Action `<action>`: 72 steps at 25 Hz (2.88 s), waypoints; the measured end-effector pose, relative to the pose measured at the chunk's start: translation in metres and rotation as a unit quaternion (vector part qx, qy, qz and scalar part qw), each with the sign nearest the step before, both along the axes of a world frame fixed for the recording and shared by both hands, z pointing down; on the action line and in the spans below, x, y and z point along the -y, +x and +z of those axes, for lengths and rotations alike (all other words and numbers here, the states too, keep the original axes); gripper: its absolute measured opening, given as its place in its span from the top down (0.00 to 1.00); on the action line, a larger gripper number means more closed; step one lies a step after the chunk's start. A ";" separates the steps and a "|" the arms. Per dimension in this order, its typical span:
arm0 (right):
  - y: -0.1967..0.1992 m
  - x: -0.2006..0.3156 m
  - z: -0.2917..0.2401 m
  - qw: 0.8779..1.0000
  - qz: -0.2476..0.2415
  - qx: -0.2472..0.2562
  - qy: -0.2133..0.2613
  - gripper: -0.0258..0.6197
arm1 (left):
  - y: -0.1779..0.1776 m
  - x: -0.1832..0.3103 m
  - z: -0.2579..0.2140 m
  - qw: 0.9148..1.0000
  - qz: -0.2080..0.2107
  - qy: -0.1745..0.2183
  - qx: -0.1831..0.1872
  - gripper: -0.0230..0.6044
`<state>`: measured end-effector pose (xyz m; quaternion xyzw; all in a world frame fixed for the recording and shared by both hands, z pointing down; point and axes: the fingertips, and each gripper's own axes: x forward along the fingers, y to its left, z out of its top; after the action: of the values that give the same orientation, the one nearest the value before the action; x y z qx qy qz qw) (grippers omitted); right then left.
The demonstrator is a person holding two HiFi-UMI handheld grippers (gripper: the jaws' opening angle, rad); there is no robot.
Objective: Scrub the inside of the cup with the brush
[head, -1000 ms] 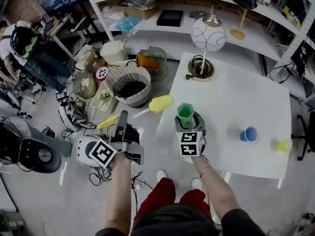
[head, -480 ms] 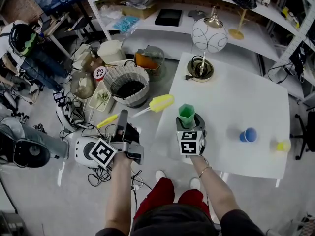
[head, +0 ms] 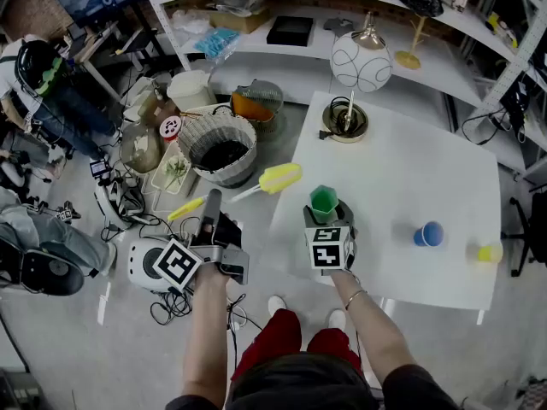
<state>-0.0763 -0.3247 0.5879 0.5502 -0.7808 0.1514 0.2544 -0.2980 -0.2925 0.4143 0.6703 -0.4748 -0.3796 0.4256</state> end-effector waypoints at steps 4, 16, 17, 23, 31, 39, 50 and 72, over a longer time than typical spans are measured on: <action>0.000 -0.003 -0.002 1.000 -0.001 0.001 -0.002 0.48 | 0.001 -0.002 -0.002 1.000 0.002 -0.001 0.001 0.90; 0.001 -0.015 0.002 1.000 -0.010 0.016 -0.018 0.48 | 0.002 -0.013 -0.002 1.000 -0.008 -0.001 -0.007 0.90; 0.001 -0.018 0.002 1.000 -0.011 0.018 -0.020 0.48 | 0.001 -0.015 -0.002 1.000 -0.009 0.000 -0.007 0.90; 0.004 -0.030 -0.002 1.000 -0.011 0.024 -0.017 0.48 | 0.004 -0.022 -0.008 1.000 -0.013 0.005 -0.002 0.90; 0.005 -0.052 -0.017 0.999 -0.030 0.030 -0.003 0.48 | 0.013 -0.035 -0.013 1.000 -0.018 0.011 -0.003 0.90; 0.013 -0.068 -0.042 0.997 -0.046 0.050 0.021 0.56 | 0.028 -0.049 -0.022 1.000 -0.020 0.022 -0.006 0.90; 0.035 -0.086 -0.079 0.995 -0.055 0.044 0.071 0.89 | 0.053 -0.068 -0.040 0.999 -0.023 0.039 -0.006 0.90; 0.041 -0.126 -0.133 0.981 -0.117 0.053 0.144 0.93 | 0.071 -0.126 -0.060 0.996 -0.065 0.060 0.025 0.90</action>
<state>-0.0350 -0.1989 0.4552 0.4772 -0.8658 0.0353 0.1464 -0.2267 -0.1663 0.3543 0.6712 -0.5044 -0.4175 0.3475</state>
